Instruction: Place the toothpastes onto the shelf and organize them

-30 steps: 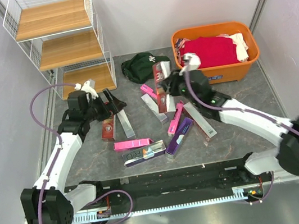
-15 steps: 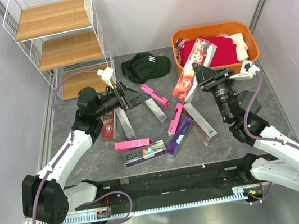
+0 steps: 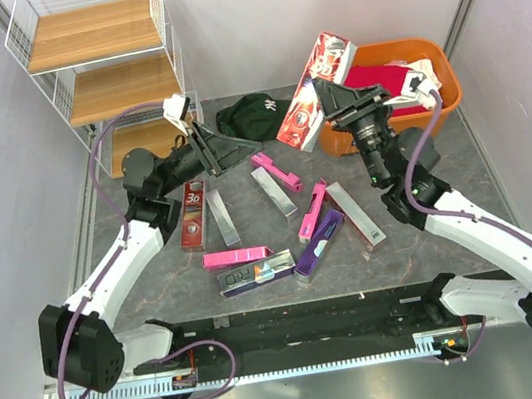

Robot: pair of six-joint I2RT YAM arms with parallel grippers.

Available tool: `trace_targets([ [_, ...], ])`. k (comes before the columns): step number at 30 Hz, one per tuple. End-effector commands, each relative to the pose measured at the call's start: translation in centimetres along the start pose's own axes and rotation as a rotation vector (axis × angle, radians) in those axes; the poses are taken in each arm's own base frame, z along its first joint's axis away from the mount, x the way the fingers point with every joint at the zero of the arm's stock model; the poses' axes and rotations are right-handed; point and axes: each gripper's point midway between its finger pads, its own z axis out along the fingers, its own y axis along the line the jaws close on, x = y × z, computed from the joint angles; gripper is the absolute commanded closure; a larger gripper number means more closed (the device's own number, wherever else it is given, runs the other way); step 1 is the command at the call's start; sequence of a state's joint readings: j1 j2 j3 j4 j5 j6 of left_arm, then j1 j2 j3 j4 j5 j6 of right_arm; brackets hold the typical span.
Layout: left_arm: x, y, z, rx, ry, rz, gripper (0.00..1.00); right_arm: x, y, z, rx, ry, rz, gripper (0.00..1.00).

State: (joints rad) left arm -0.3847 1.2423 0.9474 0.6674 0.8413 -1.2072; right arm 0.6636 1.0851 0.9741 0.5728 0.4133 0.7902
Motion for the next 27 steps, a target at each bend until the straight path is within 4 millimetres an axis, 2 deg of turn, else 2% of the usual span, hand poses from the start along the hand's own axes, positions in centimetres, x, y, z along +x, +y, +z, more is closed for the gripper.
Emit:
trace_targets([
  [1, -1.6, -2.2, 1.7, 0.088, 0.002, -0.018, 0.03, -2.6, 4.5, 1.2, -0.131, -0.074, 0.085, 0.63],
  [3, -1.7, -1.2, 2.8, 0.091, 0.015, -0.045, 0.05, -2.7, 4.7, 1.5, -0.134, -0.080, 0.079, 0.63],
  [5, -1.8, -1.7, 3.8, 0.129, 0.028, -0.048, 0.07, -2.7, 4.7, 2.1, -0.125, -0.090, 0.062, 0.63],
  [6, -1.7, -0.7, 4.3, 0.124, 0.036, -0.070, 0.08, -2.9, 4.9, 2.3, -0.123, -0.098, 0.057, 0.63],
  [8, -1.9, -0.9, 4.9, 0.147, 0.038, -0.079, 0.10, -3.0, 4.7, 2.5, -0.111, -0.109, 0.051, 0.62],
  [13, -2.0, 0.8, 5.8, 0.144, 0.041, -0.111, 0.11, -3.5, 5.0, 3.2, -0.111, -0.130, 0.021, 0.62],
  [16, -2.2, 0.4, 6.1, 0.185, 0.036, -0.108, 0.11, -3.0, 4.6, 3.4, -0.100, -0.129, 0.027, 0.62],
  [18, -2.3, -0.7, 6.0, 0.243, 0.032, -0.098, 0.12, -2.8, 4.3, 3.5, -0.096, -0.130, 0.036, 0.62],
  [21, -1.8, -0.9, 6.4, 0.271, 0.051, -0.123, 0.14, -2.7, 4.2, 3.7, -0.096, -0.138, 0.045, 0.62],
  [23, -1.2, -0.8, 6.8, 0.273, 0.069, -0.141, 0.23, -2.7, 4.1, 3.8, -0.096, -0.144, 0.052, 0.63],
  [27, -0.8, -0.9, 6.9, 0.287, 0.062, -0.150, 0.28, -2.6, 3.8, 3.9, -0.086, -0.153, 0.065, 0.63],
])
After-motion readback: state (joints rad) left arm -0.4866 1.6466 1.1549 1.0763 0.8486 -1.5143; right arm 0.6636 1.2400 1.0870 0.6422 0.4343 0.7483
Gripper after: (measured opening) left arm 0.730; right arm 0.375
